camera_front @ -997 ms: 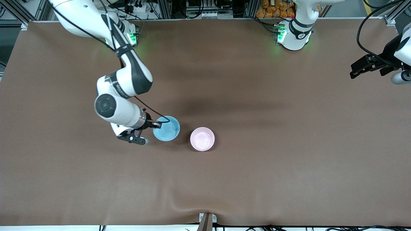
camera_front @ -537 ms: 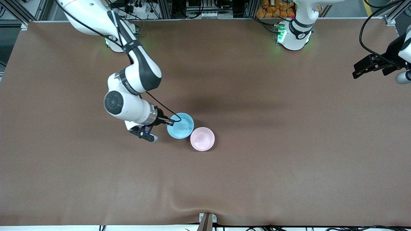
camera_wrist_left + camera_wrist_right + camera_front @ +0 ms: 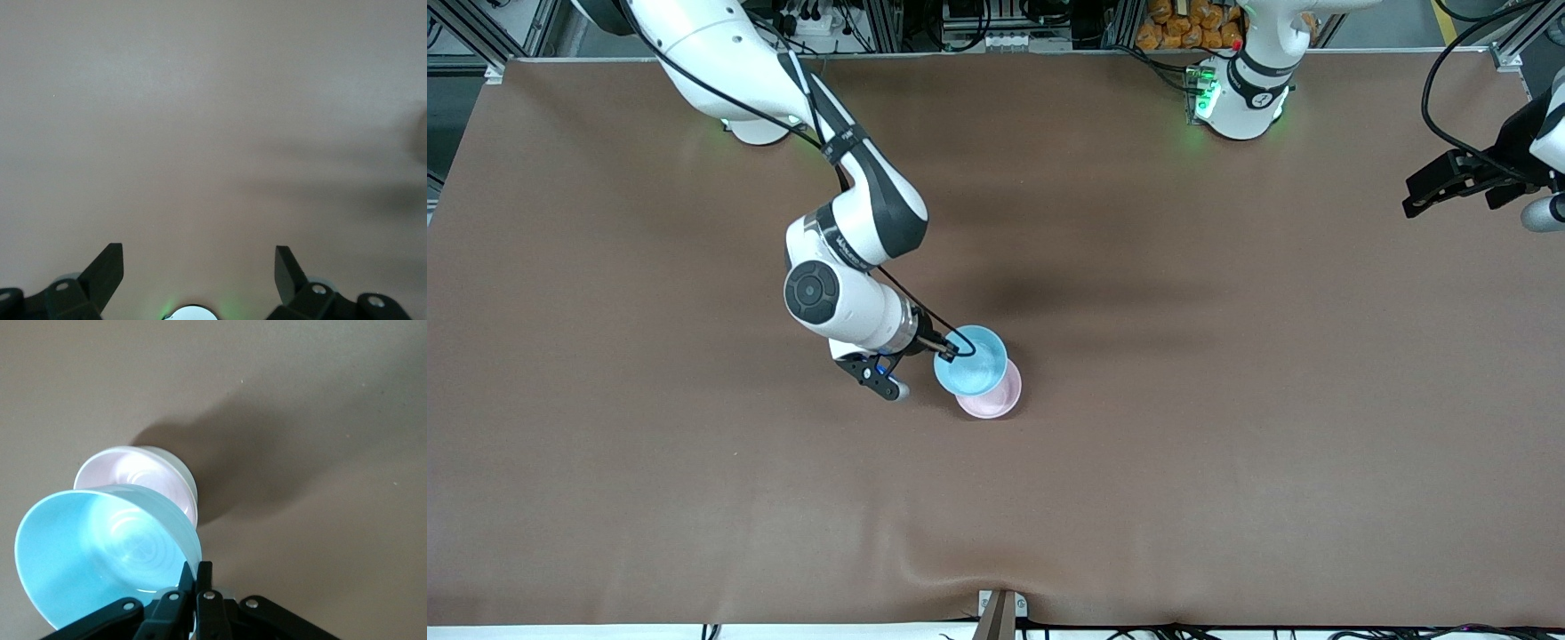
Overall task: Stack pink and blue bowls on white bowl
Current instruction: 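Carry the blue bowl with the right gripper over the pink bowl, then lower the blue bowl into the pink bowl and open the right gripper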
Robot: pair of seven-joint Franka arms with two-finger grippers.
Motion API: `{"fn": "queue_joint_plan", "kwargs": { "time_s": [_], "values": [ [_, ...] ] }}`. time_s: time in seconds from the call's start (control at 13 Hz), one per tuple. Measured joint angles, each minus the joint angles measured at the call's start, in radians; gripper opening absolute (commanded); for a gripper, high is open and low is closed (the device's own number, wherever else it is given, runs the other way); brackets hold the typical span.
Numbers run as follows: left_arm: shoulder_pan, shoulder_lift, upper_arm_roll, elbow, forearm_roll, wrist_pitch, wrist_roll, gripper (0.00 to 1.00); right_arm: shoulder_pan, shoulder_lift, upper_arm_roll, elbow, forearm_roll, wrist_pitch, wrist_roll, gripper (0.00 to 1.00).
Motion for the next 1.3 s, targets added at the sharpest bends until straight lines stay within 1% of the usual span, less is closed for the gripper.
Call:
{"fn": "queue_joint_plan", "kwargs": {
  "time_s": [0.31,0.54,0.69,0.92,1.0,1.07,1.15,1.3],
  "values": [
    [0.001,-0.003,0.004,0.003,0.0,0.0,0.0,1.0,0.01,0.059,0.0,0.016,0.0,0.087,0.008,0.0],
    [0.008,-0.004,0.006,0.003,0.0,0.0,0.0,1.0,0.023,0.068,0.0,0.023,0.0,0.092,0.021,0.0],
    [0.034,-0.004,0.007,0.002,0.0,-0.001,0.007,1.0,0.028,0.07,0.0,0.023,0.0,0.107,0.023,0.0],
    [0.046,-0.004,0.007,0.0,0.0,-0.03,0.018,1.0,0.041,0.078,0.0,0.023,0.0,0.112,0.024,0.0],
    [0.047,-0.004,0.007,0.0,0.0,-0.036,0.019,1.0,0.042,0.079,0.0,0.023,0.0,0.114,0.024,0.07],
    [0.048,-0.004,0.007,0.0,0.0,-0.037,0.02,1.0,0.042,0.08,0.0,0.023,0.0,0.116,0.024,0.38],
    [0.051,-0.004,0.007,0.0,0.0,-0.037,0.021,1.0,0.042,0.08,-0.003,0.023,0.0,0.117,0.024,0.99],
    [0.055,-0.004,0.008,0.0,0.0,-0.039,0.023,1.0,0.041,0.08,-0.009,0.023,0.0,0.117,0.025,1.0]
  ]
}}
